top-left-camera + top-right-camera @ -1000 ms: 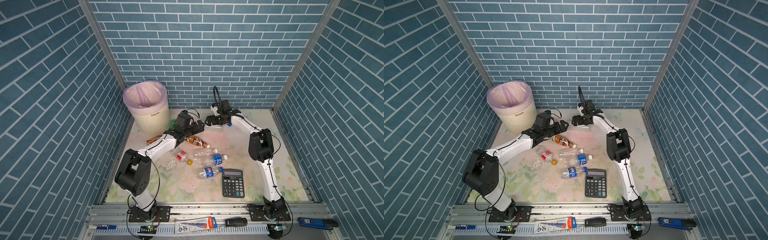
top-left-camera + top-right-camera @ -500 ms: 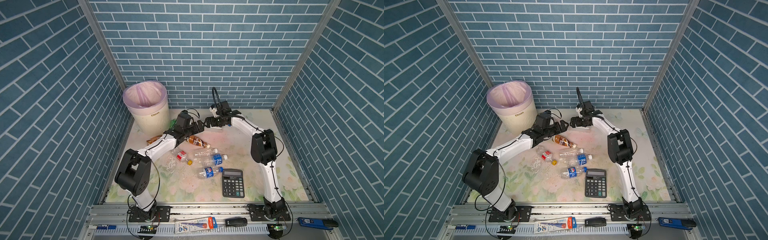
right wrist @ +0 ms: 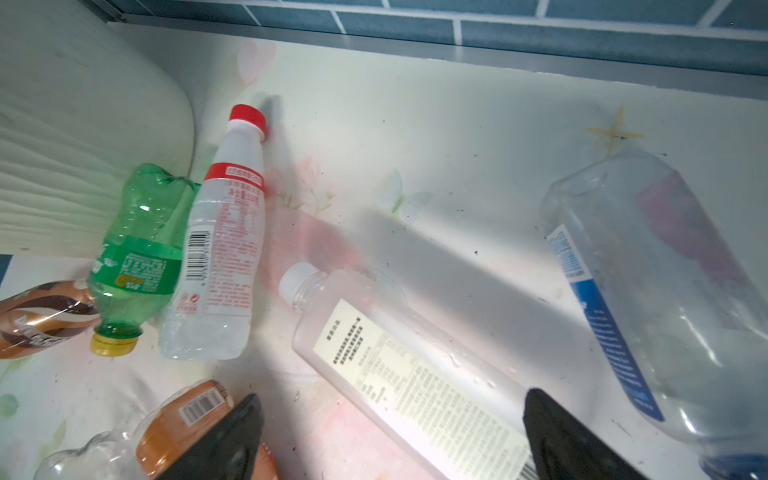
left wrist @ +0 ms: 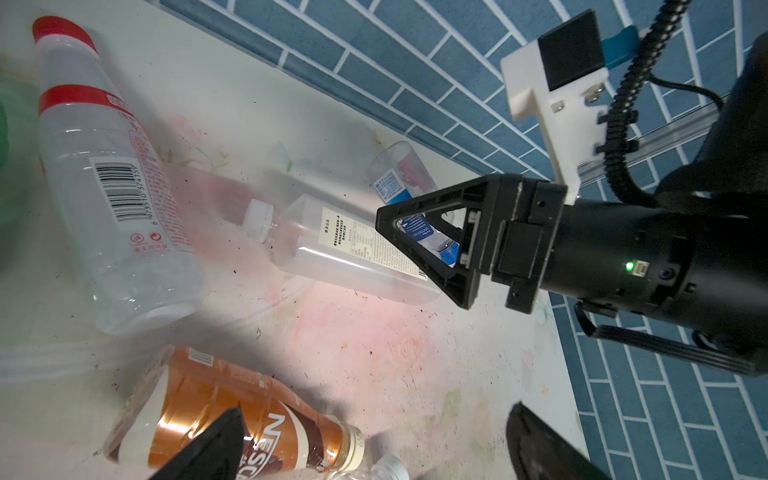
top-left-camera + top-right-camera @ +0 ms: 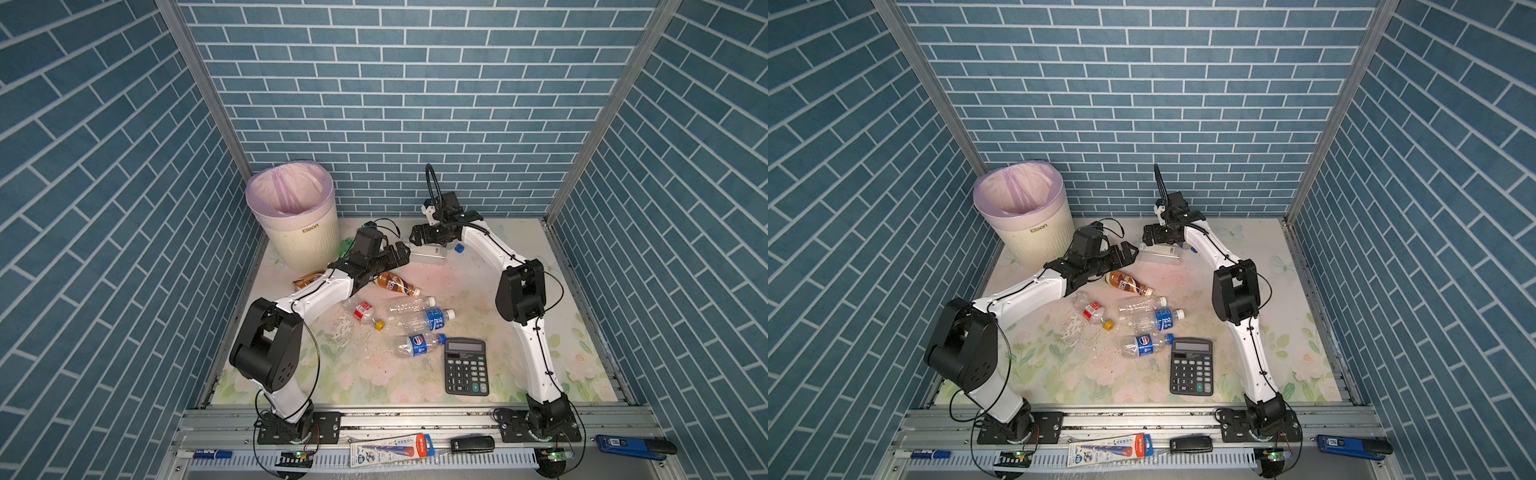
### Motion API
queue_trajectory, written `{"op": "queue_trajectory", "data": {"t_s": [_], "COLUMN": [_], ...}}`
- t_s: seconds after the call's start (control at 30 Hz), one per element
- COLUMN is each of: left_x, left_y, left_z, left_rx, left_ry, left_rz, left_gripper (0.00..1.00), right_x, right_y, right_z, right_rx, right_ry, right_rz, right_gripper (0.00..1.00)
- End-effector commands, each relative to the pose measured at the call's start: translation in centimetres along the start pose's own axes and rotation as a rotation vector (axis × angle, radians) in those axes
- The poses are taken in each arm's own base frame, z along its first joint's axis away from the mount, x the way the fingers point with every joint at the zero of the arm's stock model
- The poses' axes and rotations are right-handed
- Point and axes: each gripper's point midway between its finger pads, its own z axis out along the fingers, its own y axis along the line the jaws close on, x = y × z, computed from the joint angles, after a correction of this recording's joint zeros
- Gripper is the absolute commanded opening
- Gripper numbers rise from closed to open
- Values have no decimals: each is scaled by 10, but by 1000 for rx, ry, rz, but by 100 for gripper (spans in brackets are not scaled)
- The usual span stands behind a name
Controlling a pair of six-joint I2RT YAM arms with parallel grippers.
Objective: Throw the plastic bottles in the bin
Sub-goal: 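Lower the right gripper and close it on the clear white-label bottle, then lift the white-label bottle upright with right gripper while left gripper grasps its cap end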
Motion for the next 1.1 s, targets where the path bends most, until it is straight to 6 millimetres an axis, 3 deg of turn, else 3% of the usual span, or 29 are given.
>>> {"op": "queue_trajectory", "data": {"t_s": [0.0,0.17,0.4,0.73,1.07], "left_x": [5,6,8,8,4], "left_y": [-1,-1,2,1,-3], "left_z": [-2,-2,0,-1,-6], "left_rx": [2,3,-2,2,5], "left_ry": [9,12,17,15,9], "left_rz": [10,11,5,5,6], "left_gripper": [99,99,99,99,99], "right_x": [18,26,29,48,73], "right_y": [-12,-14,-9,3,-10], "right_z": [13,18,10,4,18], "right_rx": [35,33,17,18,147], "right_ry": [73,92,73,87,168], "right_rz": [-13,-7,8,-13,-83], "right_gripper": [98,97,97,97,83]}}
